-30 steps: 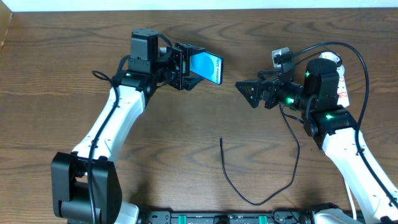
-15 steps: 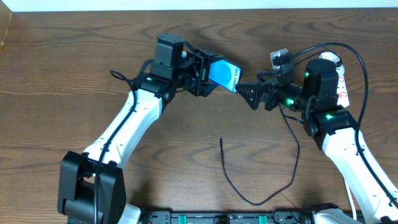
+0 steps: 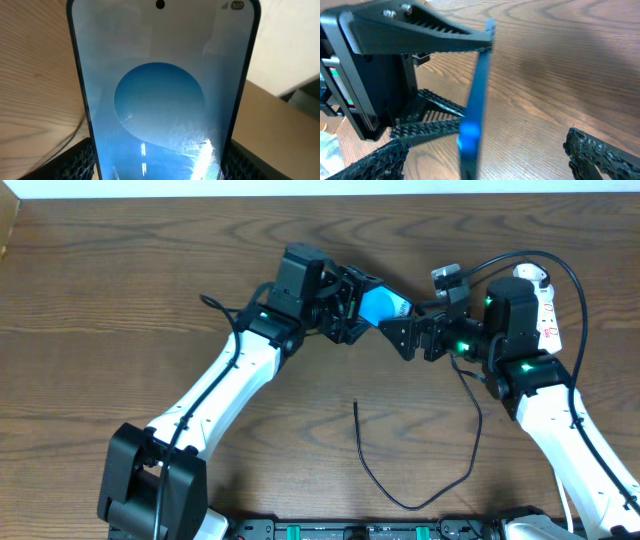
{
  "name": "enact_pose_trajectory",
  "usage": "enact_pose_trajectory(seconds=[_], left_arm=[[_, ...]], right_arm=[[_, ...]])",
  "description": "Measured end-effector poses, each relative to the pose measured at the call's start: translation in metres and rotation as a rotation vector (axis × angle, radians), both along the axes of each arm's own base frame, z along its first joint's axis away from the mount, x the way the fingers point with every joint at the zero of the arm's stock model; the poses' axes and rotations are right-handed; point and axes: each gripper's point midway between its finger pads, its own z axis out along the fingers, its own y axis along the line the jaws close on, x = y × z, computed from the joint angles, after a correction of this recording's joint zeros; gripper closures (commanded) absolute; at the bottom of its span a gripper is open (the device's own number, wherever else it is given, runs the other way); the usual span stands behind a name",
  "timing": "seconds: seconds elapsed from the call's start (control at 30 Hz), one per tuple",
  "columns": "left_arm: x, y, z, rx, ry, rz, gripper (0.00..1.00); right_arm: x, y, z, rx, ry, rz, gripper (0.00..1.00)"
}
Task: Plug charger to phone and switch on socket
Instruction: 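Grasp the phone's side edge with the right gripper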
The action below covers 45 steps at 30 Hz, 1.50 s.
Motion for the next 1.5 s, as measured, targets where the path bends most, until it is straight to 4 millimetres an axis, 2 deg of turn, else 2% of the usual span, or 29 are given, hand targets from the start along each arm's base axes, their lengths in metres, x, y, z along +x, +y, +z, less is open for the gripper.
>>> enact_pose_trajectory(seconds=[0.27, 0.57, 0.83, 1.0, 1.1, 1.13, 1.27, 1.43, 1.5], left_arm=[[-0.012, -0.018, -0.002, 0.011, 0.006, -0.012, 0.93], [-0.012, -0.021, 0.000, -0.002, 0.021, 0.003, 0.93], [-0.014, -0.030, 0.005, -0.030, 0.022, 0.007, 0.93], [-0.015, -0.030, 0.005, -0.031, 0.025, 0.009, 0.93], [-0.015, -0.030, 0.005, -0.032, 0.025, 0.009, 0.93], [-0.014, -0.030, 0.005, -0.032, 0.025, 0.009, 0.93], [-0.014, -0.030, 0.005, -0.032, 0.024, 0.009, 0.93], [-0.014, -0.029, 0.005, -0.029, 0.026, 0.011, 0.93], [-0.014, -0.029, 0.004, -0.027, 0.024, 0.015, 0.93]], right_arm=[[0.001, 0.000, -0.003, -0.016, -0.004, -0.008, 0.12], [0.005, -0.004, -0.005, -0.038, -0.011, -0.033, 0.26], [0.007, -0.005, -0.006, -0.048, -0.014, -0.045, 0.28], [0.007, -0.005, -0.006, -0.050, -0.013, -0.046, 0.50], [0.007, -0.004, -0.006, -0.053, -0.016, -0.044, 0.60], [0.006, -0.004, -0.006, -0.052, -0.016, -0.043, 0.67], [0.004, 0.001, -0.006, -0.053, -0.015, -0.032, 0.76], [0.007, -0.001, -0.009, -0.070, -0.015, -0.052, 0.97], [0.009, -0.003, -0.012, -0.074, -0.004, -0.073, 0.99]])
